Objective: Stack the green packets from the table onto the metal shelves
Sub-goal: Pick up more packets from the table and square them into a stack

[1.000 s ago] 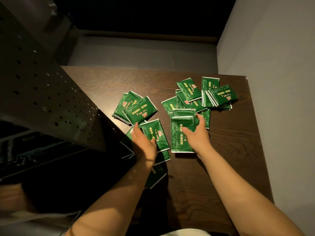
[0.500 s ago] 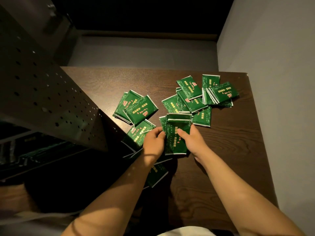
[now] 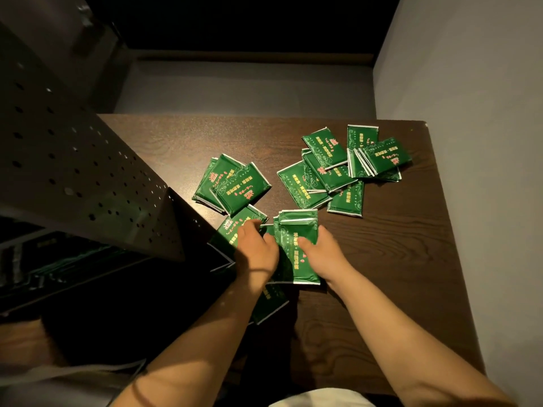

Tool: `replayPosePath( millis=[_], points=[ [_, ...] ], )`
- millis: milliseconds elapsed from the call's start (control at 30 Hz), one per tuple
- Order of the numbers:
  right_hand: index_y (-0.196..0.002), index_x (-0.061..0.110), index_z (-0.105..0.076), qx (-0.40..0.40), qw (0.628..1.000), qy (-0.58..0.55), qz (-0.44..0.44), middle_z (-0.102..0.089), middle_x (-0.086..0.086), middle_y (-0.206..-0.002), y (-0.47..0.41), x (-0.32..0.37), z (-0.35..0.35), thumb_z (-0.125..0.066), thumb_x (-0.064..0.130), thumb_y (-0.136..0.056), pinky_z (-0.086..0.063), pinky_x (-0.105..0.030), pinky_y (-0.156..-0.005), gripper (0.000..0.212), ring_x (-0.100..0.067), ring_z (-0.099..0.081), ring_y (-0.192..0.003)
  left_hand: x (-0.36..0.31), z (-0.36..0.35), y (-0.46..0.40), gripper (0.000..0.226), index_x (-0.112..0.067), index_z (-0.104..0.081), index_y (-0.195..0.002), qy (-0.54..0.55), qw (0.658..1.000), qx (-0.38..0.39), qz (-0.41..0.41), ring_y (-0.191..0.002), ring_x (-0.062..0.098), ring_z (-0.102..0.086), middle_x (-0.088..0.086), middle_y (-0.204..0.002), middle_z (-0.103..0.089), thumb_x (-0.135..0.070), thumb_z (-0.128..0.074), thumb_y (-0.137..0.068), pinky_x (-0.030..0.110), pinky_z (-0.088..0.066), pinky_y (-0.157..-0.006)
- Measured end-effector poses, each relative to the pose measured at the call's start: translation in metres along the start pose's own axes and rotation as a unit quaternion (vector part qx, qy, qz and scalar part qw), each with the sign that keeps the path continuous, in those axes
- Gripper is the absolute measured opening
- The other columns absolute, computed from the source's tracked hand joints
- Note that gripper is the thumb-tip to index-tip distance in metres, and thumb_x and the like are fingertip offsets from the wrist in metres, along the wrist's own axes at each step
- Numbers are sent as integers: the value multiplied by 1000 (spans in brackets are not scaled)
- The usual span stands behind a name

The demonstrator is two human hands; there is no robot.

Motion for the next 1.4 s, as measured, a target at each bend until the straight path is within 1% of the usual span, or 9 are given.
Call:
replayPosePath(
  millis=[167,233,367,467,533,733,900,1133,1400],
  points=[
    [-155,14,-14,-4,1000,29,-9,-21,-5,-160,1,12,-6,-50,35,-99,-25,-37,-114,69,-25,-21,-146,-6,-12,4,59,-11,-35,-138,142,986,55,61,-122,21,-50,8,-132,-50,-17,-66,-87,34,-41,-103],
    [-155,19,-11,-23,1000,16,-8,-17,-5,-161,3,13,-4,-50,36,-96,-29,-46,-116,73,-27,-17,-147,-10,-12,10,71,-14,-28,-144,240,962,73,105,-120,18,-50,5,-133,-47,-12,-68,-86,28,-45,-96],
    [-149,31,-16,-47,998,-50,-6,-42,-10,-144,11,12,8,-50,27,-93,-51,-38,-88,66,-25,-52,-119,-18,-11,17,74,-24,-27,-146,338,932,101,86,-103,3,-61,-7,-123,-58,-4,-66,-87,20,-51,-82],
    [-126,31,-29,-99,988,-95,75,-54,-1,-115,20,12,22,-53,7,-90,-43,-11,-55,50,-6,-54,-86,-27,-7,22,83,-31,-23,-147,326,942,81,-5,-98,3,-66,-3,-106,-69,1,-66,-84,21,-52,-85],
    [-121,34,-36,-119,976,-127,133,-55,6,-111,24,13,26,-54,-5,-85,-43,-4,-62,56,-5,-57,-91,-34,-5,28,81,-27,-27,-147,304,947,68,-72,-105,4,-63,1,-104,-69,3,-65,-82,16,-43,-97],
    [-98,31,-55,-119,974,-115,155,-63,10,-96,14,0,18,-50,-13,-73,-44,-17,-80,51,0,-60,-90,-23,-14,37,59,-20,-44,-135,183,965,89,-163,-114,-10,-52,-8,-122,-61,4,-55,-82,11,-37,-100],
    [-99,28,-55,-101,975,-169,104,-64,4,-92,4,-7,15,-43,6,-67,-49,-35,-86,41,-17,-61,-90,-18,-23,35,49,-18,-47,-129,123,967,118,-192,-109,2,-53,-6,-117,-59,1,-50,-84,20,-42,-99],
    [-135,17,-46,-80,987,-116,73,-65,-3,-111,-5,-9,15,-42,-4,-82,-44,-34,-96,57,-25,-59,-107,-21,-27,32,37,-14,-43,-126,56,972,141,-181,-99,10,-51,-2,-110,-55,-1,-44,-91,24,-43,-91],
    [-124,29,-41,-34,983,-95,153,-63,6,-111,25,47,53,-43,4,-98,-47,-22,-79,36,-4,-60,-100,-58,11,26,32,-21,-46,-127,90,973,133,-168,-99,17,-63,-1,-110,-64,-28,-49,-96,40,-54,-85]
  ],
)
Point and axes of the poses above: each hand's wrist, its own y-axis away from the middle knuckle, its own z-axis out of the back of the hand, x = y × z, the point moved 3 cm from there along -y, towards the middle knuckle
